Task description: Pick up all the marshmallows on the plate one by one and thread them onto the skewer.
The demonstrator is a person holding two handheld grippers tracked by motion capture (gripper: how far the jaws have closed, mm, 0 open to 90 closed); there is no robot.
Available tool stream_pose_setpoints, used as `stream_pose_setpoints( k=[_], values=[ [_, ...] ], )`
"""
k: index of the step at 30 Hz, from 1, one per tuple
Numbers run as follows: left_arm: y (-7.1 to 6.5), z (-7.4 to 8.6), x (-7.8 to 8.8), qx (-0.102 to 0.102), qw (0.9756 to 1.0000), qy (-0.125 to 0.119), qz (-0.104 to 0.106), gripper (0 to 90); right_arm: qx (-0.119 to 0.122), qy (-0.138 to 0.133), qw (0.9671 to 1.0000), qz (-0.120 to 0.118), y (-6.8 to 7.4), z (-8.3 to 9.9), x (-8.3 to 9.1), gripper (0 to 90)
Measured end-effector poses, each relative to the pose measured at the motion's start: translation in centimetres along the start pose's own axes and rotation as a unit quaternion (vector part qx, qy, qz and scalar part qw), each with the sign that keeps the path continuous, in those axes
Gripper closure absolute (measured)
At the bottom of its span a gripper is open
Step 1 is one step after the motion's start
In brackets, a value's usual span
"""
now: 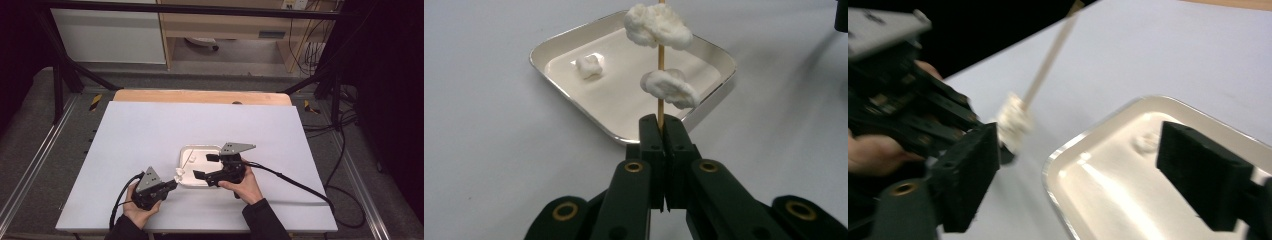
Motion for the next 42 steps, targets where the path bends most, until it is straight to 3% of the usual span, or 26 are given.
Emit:
stream_pose_setpoints(
  k=[5, 9, 17, 35, 40, 42],
  values=[
    [0.7, 0.3, 0.3, 0.008, 1.0000, 0.004, 0.002, 89.0, 0.004, 0.046, 0.9981, 0.040, -1.5, 0.8, -0.2, 5.3],
    [1.0, 0.3, 0.5, 0.009, 0.9999, 0.006, 0.002, 88.9, 0.019, 0.068, 0.9952, 0.068, -2.2, 1.1, -0.8, 4.9],
    [1.4, 0.4, 0.7, 0.013, 0.9999, 0.006, 0.002, 88.9, 0.011, 0.050, 0.9952, 0.084, -3.3, 0.2, -1.9, 6.4],
    [1.5, 0.4, 0.8, 0.011, 0.9999, 0.007, 0.002, 88.9, 0.009, 0.108, 0.9873, 0.117, -4.3, -1.8, -7.3, 0.9],
    [1.5, 0.4, 0.7, 0.011, 0.9999, 0.008, 0.003, 88.9, 0.028, 0.124, 0.9852, 0.115, -4.4, -2.1, -8.0, 14.7],
    [1.4, 0.4, 0.7, 0.011, 0.9999, 0.007, 0.002, 88.9, 0.029, 0.123, 0.9858, 0.111, -4.4, -2.1, -8.3, 21.9]
  ],
)
Point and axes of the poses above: each handheld gripper's, and its own axes: x roughly backward along the jaws, z roughly out of its underside, y roughly to its left, the point moved 3 cm from there along -x, roughly forward along the jaws, and after that the axes turned 8 degrees about y, right-handed, at the moved point
